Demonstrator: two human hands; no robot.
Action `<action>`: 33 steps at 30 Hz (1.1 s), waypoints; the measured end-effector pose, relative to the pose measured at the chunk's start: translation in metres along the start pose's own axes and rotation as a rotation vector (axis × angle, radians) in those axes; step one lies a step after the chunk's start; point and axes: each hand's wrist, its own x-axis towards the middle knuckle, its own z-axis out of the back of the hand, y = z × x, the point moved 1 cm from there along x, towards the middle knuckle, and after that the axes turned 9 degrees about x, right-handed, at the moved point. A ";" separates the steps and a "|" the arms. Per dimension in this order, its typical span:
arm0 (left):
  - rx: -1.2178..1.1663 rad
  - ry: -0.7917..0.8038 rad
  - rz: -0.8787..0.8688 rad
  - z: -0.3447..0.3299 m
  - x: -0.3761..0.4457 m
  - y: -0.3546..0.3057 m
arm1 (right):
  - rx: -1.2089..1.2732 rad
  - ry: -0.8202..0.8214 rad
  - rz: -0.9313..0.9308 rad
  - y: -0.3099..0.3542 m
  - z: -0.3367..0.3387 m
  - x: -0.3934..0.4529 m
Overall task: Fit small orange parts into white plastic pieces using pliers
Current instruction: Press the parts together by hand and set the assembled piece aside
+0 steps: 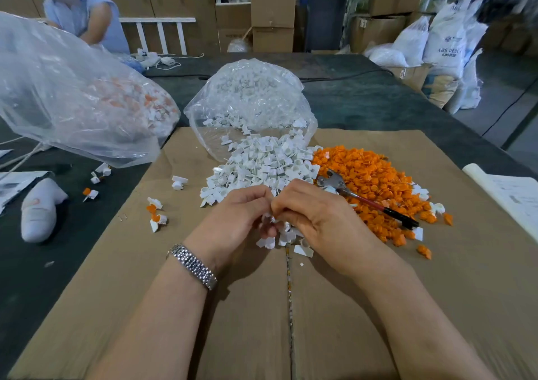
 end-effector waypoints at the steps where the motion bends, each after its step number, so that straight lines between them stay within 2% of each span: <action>1: 0.000 -0.001 0.006 -0.001 -0.001 -0.001 | 0.010 -0.004 -0.007 -0.001 0.000 -0.001; 3: 0.033 -0.019 -0.003 -0.001 -0.002 -0.002 | 0.065 -0.060 -0.059 -0.005 0.001 -0.004; 6: 0.042 -0.064 -0.038 0.001 -0.002 -0.005 | 0.236 -0.278 -0.279 -0.014 0.009 -0.009; 7: 0.050 -0.082 -0.047 0.003 -0.002 -0.006 | 0.219 -0.349 -0.337 -0.018 0.013 -0.010; 9: 0.087 -0.106 -0.061 0.005 -0.003 -0.007 | 0.008 -0.408 -0.401 -0.025 0.020 -0.013; 14: 0.138 -0.150 -0.065 0.008 -0.004 -0.008 | -0.400 -0.344 -0.442 -0.024 0.021 -0.019; 19: 0.163 -0.232 -0.050 0.012 -0.002 -0.006 | -0.599 -0.118 -0.519 -0.029 0.015 -0.021; 21: 0.237 -0.411 -0.005 0.019 -0.001 -0.002 | -0.601 -0.130 -0.519 -0.032 0.014 -0.021; 24: 0.467 -0.798 0.102 0.037 -0.001 0.003 | -0.582 -0.228 -0.551 -0.036 0.016 -0.021; 26: 0.576 -0.926 0.143 0.047 0.000 0.004 | -0.593 -0.238 -0.560 -0.037 0.016 -0.020; 28: 0.643 -0.965 0.142 0.053 0.002 0.006 | -0.625 -0.214 -0.543 -0.037 0.013 -0.020; 30: 0.690 -0.975 0.057 0.050 0.001 0.005 | -0.643 -0.191 -0.516 -0.036 0.009 -0.019; 33: 0.632 -0.790 -0.106 0.036 0.001 0.003 | -0.647 -0.158 -0.507 -0.036 0.005 -0.016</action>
